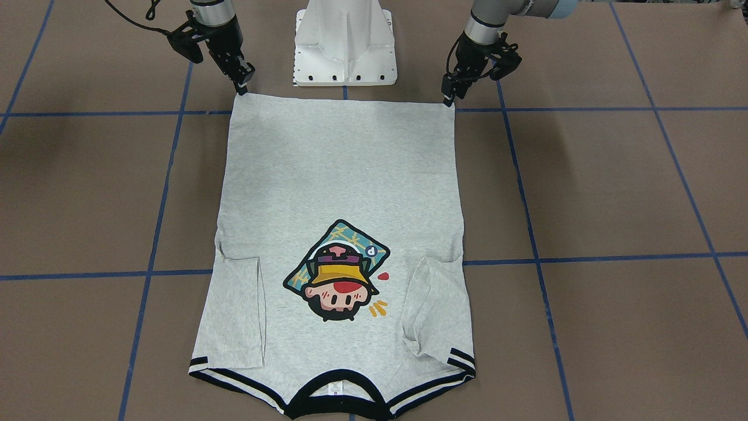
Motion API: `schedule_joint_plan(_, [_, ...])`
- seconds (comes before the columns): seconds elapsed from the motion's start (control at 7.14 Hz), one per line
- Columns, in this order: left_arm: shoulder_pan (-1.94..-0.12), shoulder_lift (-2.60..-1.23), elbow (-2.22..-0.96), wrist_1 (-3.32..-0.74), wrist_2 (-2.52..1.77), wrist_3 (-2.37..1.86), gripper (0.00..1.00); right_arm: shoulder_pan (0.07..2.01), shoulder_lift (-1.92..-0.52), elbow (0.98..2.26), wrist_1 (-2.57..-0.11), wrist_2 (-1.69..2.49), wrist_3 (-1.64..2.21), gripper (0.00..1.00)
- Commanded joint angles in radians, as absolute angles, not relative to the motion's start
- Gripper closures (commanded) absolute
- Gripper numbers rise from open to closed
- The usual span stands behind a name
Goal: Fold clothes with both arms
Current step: 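Grasp the two hem corners with both grippers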
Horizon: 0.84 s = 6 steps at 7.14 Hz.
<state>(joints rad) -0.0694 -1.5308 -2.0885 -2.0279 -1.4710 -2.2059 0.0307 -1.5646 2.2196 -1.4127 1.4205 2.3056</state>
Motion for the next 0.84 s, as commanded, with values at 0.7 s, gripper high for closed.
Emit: schedule_joint_plan(0.7, [-0.074,-1.551,-2.068,-2.028,-1.471,-2.206,0.78,0.032,-1.563,2.221,-1.413,1.420,2.306,1.00])
